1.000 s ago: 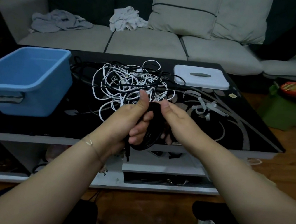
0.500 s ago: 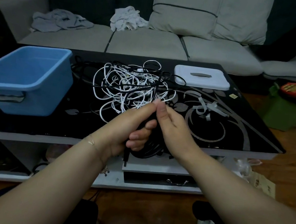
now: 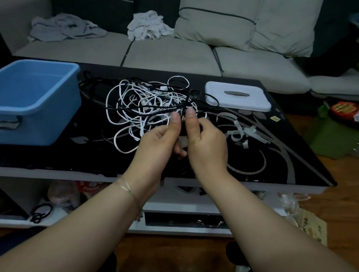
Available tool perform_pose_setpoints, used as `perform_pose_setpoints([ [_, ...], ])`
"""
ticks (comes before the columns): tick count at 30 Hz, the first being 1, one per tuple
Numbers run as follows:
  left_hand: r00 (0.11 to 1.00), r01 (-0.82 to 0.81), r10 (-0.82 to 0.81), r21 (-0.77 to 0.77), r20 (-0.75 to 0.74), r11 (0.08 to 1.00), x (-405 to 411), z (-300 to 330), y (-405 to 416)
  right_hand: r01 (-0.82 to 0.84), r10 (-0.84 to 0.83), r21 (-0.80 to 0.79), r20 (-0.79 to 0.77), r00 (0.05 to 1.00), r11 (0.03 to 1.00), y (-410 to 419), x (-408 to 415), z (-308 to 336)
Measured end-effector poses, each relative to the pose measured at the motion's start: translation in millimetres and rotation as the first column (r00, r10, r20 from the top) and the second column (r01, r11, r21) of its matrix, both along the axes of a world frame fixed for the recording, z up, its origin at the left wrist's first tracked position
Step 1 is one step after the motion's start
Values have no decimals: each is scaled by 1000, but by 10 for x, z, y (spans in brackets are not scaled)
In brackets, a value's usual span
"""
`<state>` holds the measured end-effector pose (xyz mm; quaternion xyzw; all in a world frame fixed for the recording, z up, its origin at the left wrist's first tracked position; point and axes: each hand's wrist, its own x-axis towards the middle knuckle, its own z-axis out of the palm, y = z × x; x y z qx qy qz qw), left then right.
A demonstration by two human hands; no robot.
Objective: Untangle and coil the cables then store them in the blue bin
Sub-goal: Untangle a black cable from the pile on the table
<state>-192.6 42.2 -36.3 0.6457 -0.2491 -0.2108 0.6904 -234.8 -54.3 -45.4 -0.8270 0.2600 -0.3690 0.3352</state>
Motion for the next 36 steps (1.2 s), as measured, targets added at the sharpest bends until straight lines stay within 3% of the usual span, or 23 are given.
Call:
perform_pose_setpoints([
  [4, 990, -57, 65, -65, 128, 996, -18, 7, -58, 29, -37, 83, 87, 996, 996, 29, 50, -11],
  [10, 951, -131, 131, -21, 279, 991, 95, 28, -92, -18, -38, 222, 247, 968, 975, 60, 132, -94],
  [12, 935, -182, 167, 19, 314, 983, 158, 38, -104, -103, 31, 316, 226, 974, 943, 24, 169, -78],
  [15, 917, -264, 229, 67, 328, 962, 288, 64, -135, -126, 111, 445, 60, 992, 886, -195, 242, -11],
  [16, 911, -276, 234, 82, 339, 958, 337, 63, -145, -74, 83, 394, -6, 996, 916, -333, 262, -10],
  [18, 915, -267, 215, 112, 343, 957, 403, 45, -157, 116, -89, 107, -227, 970, 987, -667, 225, -16],
  [20, 925, -227, 169, 137, 340, 964, 427, 14, -168, 276, -308, -139, -354, 883, 951, -1014, 120, -65],
  [22, 922, -207, 137, 160, 363, 965, 422, 4, -179, 364, -425, -223, -406, 809, 904, -1280, 14, -146],
  [30, 914, -192, 93, 219, 394, 957, 478, -1, -217, 188, -440, -414, -679, 588, 891, -1504, 16, -384],
  [32, 919, -187, 90, 224, 383, 956, 496, -16, -228, 153, -426, -430, -664, 615, 890, -1511, 20, -448],
  [36, 928, -186, 95, 228, 360, 956, 511, -44, -234, 105, -362, -451, -534, 764, 886, -1516, -3, -510],
])
